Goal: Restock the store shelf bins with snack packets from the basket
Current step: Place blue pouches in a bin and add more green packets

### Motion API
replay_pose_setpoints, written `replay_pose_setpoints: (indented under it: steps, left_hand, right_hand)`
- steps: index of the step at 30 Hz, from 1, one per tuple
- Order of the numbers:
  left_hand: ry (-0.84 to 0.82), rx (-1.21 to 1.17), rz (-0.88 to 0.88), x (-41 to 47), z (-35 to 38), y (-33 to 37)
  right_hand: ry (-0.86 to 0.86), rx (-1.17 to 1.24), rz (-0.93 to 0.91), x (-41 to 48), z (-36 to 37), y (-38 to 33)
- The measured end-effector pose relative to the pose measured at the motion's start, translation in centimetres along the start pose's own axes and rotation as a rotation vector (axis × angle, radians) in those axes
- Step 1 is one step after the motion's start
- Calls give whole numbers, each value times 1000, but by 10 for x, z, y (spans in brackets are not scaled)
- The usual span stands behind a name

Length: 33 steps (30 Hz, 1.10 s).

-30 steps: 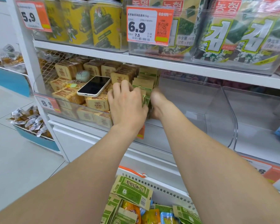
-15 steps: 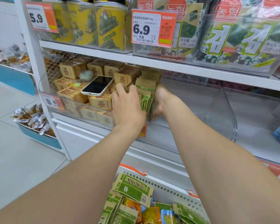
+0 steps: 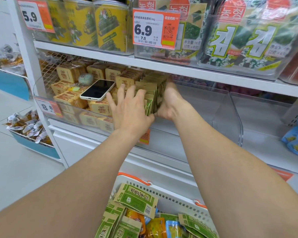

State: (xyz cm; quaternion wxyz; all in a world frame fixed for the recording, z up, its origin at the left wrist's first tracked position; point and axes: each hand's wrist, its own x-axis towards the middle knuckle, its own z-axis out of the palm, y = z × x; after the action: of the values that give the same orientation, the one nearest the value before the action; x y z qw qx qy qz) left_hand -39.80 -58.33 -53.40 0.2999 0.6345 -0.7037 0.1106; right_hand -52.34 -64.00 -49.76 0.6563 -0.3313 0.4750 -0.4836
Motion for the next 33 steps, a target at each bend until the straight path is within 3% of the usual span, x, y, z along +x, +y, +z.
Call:
replay_pose_setpoints:
  steps: [3,6,9,16,22,28,31,33]
  left_hand:
    - [17,22,-40,2,-3,-1]
    - [24,17,-53,1,-3,1]
    - [50,31,-26,-1,0,1]
    - [45,-26,13,-3,6,1]
    - [22,-66,23,-5,2,7]
    - [85,-85,160,-13,-11,15]
    - [95,-110,240,-18,-25,19]
    - [-1,-166,248,-23,-39,21]
  right_hand:
    - [202,-520,65,0,-16,5]
    - [123,-841,183,1,-26,15]
    - [16,-797,110,-1,-19,10]
    - [56,-830,-51,-1,-10,5]
    - [38,-1145,-31,-12,-15,-1]
    - [-53,-1492,-72,-44,-19,-3]
    - [-9,-1553,-186,-66,-21,-7]
    - [78,-1608,-326,-83,-23,-7]
